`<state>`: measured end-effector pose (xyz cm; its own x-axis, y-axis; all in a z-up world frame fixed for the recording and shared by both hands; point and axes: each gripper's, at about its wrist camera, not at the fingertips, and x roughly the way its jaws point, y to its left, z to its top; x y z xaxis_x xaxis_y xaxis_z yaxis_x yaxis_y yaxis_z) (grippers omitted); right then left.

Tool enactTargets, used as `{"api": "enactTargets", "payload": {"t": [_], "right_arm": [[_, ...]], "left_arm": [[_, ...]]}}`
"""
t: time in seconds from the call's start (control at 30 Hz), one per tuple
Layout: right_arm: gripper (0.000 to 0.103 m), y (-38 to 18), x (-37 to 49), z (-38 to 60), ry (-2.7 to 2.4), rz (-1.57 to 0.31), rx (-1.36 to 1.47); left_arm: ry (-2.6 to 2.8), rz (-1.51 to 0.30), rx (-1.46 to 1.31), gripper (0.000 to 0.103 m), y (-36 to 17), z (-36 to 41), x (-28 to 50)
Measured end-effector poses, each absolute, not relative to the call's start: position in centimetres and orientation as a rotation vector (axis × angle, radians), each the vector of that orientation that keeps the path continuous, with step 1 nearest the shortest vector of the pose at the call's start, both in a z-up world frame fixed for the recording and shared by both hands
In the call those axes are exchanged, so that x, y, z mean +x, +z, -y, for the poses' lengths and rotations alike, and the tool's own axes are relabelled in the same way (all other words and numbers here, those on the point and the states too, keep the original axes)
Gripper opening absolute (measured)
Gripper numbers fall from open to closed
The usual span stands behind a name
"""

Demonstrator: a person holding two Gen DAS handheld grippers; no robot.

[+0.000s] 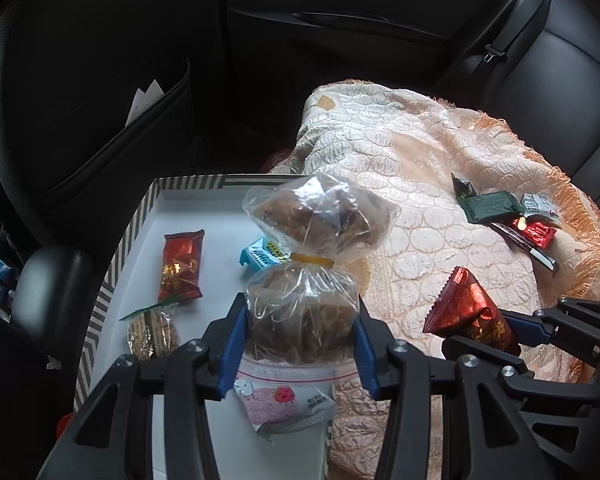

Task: Organize snacks
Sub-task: 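Carry the nut bag and red cake over the white tray with both grippers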

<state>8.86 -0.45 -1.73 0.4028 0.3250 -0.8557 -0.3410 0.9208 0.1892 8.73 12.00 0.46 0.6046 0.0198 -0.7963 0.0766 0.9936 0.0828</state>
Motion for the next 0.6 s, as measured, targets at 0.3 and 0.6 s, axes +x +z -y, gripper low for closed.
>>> {"api": "enactTargets", "payload": {"t": [0.3,0.6], "right_arm": [[0.03,-1.4,9.7,-2.0,0.449,-1.072,-0.032],[0.03,-1.4,10.9,-4.3,0.472,-1.07,-0.041]], "left_arm": [[0.012,-0.932,0.096,0.05,-0.1,-14.6,9.7],[0.063,-0.952,0.086,0.05,-1.2,-17.1,10.8]]}}
